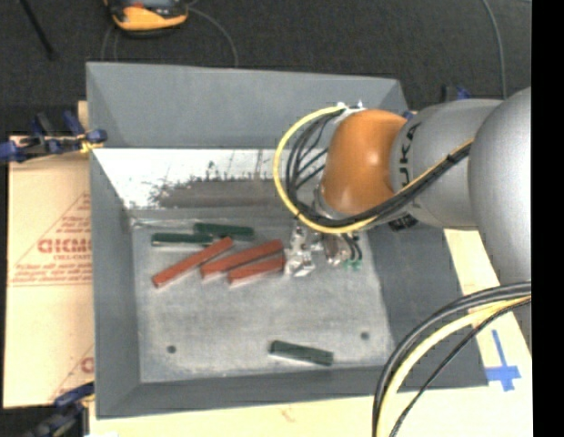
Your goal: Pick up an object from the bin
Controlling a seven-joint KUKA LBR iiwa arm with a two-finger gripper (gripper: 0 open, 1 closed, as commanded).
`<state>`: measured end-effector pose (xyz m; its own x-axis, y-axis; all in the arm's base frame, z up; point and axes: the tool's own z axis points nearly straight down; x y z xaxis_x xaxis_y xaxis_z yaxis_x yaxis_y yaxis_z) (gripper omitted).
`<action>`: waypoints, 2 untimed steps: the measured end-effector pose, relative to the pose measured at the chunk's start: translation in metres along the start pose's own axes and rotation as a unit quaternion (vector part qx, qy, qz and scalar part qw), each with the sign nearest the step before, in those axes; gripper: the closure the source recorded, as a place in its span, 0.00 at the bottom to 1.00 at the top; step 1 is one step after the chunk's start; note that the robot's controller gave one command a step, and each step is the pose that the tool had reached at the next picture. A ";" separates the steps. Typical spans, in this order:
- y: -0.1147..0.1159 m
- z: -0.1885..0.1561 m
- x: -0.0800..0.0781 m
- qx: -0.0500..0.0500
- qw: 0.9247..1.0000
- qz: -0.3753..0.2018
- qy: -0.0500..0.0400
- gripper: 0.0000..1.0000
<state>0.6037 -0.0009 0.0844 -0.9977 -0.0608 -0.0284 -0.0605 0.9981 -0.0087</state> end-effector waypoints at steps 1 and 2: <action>0.015 -0.183 -0.031 -0.004 0.998 -0.065 0.007 1.00; 0.015 -0.178 -0.029 -0.005 0.998 -0.064 0.011 0.00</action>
Offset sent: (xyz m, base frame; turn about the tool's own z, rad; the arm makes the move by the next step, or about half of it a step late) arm 0.0000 0.0000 0.0000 0.0000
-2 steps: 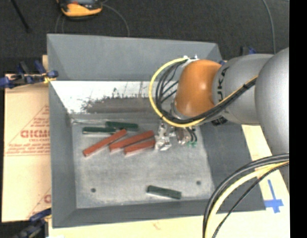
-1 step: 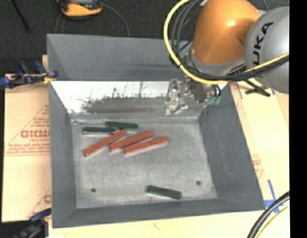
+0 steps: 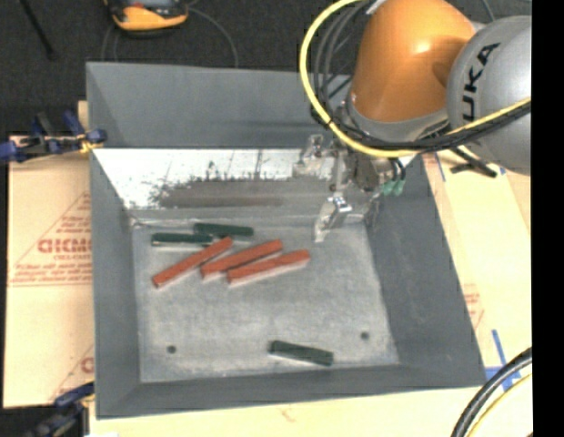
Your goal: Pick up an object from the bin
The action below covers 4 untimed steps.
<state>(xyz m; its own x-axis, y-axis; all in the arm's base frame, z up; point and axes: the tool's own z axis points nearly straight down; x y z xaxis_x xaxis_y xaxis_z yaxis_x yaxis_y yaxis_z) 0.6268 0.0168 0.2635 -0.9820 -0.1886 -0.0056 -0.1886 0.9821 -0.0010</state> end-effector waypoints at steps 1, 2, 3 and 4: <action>0.000 0.000 0.000 0.000 1.000 0.000 0.000 0.00; 0.005 0.042 -0.003 0.001 1.000 -0.019 -0.004 0.00; 0.009 0.104 -0.007 0.000 1.000 -0.019 -0.002 0.00; -0.001 0.184 0.005 -0.001 1.000 0.008 0.003 1.00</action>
Offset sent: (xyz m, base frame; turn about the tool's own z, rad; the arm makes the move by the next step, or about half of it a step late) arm 0.0017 0.0172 -0.1249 -0.1077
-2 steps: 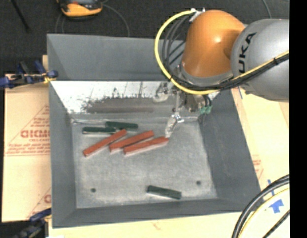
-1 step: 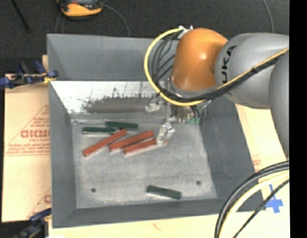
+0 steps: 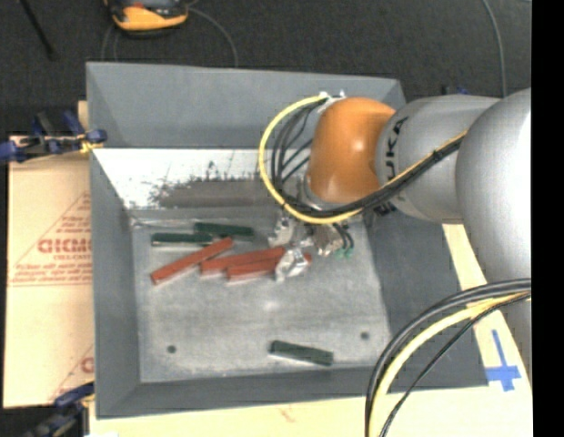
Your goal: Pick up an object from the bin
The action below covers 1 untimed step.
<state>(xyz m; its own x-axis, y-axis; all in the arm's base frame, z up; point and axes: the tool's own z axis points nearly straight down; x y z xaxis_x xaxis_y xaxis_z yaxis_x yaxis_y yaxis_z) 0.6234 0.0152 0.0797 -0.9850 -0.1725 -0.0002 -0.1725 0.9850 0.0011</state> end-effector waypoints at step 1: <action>0.000 0.000 0.000 0.000 1.000 0.000 0.000 1.00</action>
Offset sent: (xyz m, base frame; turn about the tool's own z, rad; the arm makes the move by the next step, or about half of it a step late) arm 0.0099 0.0055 0.0784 0.0153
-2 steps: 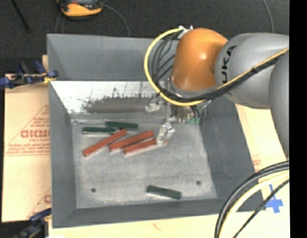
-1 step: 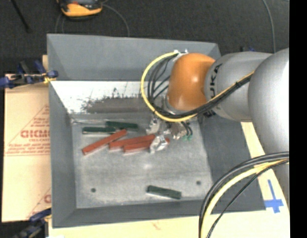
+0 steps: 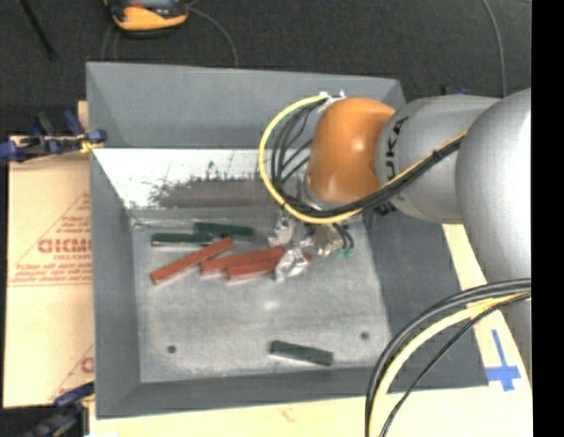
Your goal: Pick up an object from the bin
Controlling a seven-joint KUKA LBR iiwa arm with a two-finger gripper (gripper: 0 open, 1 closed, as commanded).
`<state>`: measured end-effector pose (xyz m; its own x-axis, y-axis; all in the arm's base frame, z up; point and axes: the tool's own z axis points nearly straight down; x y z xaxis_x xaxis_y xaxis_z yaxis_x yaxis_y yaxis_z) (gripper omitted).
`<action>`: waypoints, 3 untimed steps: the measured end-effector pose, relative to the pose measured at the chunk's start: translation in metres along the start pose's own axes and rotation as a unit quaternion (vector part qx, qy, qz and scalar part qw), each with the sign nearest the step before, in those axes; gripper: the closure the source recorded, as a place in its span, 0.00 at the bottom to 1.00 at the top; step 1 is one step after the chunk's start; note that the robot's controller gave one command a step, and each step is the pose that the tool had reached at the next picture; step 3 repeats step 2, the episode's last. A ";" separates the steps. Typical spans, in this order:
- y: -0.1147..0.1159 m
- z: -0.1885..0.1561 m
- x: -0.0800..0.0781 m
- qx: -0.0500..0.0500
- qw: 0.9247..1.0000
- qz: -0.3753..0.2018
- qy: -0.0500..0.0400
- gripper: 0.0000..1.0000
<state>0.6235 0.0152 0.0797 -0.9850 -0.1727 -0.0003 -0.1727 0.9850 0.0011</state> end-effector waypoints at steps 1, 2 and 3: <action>0.002 -0.041 -0.004 0.000 1.000 0.004 0.001 1.00; 0.001 -0.186 -0.013 0.001 1.000 0.003 -0.002 1.00; 0.001 -0.186 -0.013 0.001 1.000 0.003 -0.002 1.00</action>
Offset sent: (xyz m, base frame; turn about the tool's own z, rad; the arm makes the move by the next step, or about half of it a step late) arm 0.0117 0.0039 0.1845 0.0058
